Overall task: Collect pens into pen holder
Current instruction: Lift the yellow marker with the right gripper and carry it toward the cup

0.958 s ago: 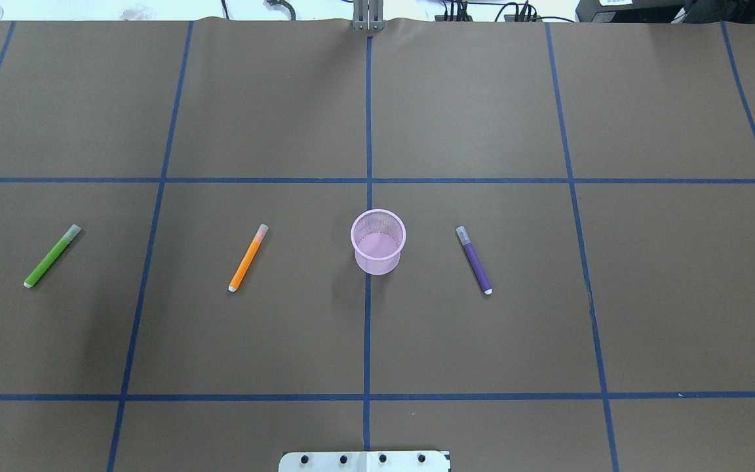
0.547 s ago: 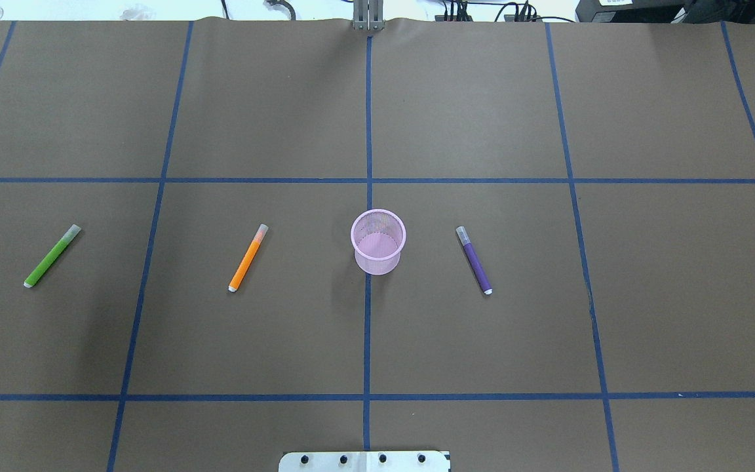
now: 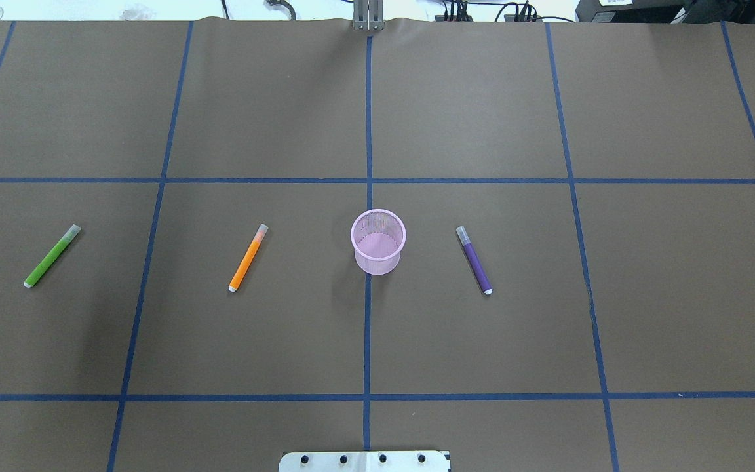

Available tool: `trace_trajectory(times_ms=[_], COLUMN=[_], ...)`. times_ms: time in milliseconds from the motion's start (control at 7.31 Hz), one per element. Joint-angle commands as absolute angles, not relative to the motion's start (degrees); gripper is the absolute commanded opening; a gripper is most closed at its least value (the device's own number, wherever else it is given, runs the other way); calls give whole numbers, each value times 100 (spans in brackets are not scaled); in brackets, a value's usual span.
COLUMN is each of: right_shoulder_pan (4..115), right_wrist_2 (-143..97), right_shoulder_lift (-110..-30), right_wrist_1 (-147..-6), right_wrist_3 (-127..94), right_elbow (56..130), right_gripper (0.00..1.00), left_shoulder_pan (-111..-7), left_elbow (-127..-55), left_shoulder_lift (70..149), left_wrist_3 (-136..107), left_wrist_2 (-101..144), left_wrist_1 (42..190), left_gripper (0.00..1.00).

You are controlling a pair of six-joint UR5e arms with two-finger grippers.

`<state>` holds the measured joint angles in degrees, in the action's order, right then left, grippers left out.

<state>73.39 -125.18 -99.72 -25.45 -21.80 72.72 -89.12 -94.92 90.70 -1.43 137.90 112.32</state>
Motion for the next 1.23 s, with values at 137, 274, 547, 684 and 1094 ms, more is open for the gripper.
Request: trace_trajectory(times_ms=[137,274,547,684,1094], right_shoulder_pan=[7321,7121,6367,5998,3971], right_wrist_2=[-12577,-12716,-12639,-12386,-9476], right_shoulder_lift=[-9381,-9126,-8127,-7764,-7359], right_wrist_1=[-2505,-2496,-2487,-2418,-2399], right_wrist_3=[-2285,-2494,-3581,-3995,-5149], right_elbow=[8303,8427,8464,8577,9648], right_gripper=[0,0,0,0,0], left_shoulder_pan=[-8912,-8912,-8912,-8903,-8895], left_elbow=[-9510,-9518,-9527,-9527,-9527], left_shoulder_lift=[9079,9079,9105,9105,9123], left_wrist_3=[-184,-185,-185,-185,-193], left_wrist_2=[13790,13790,13790,13799,13799], left_wrist_1=[11232,11232,11232,11232,11232], left_gripper=[100,100,100,100,100])
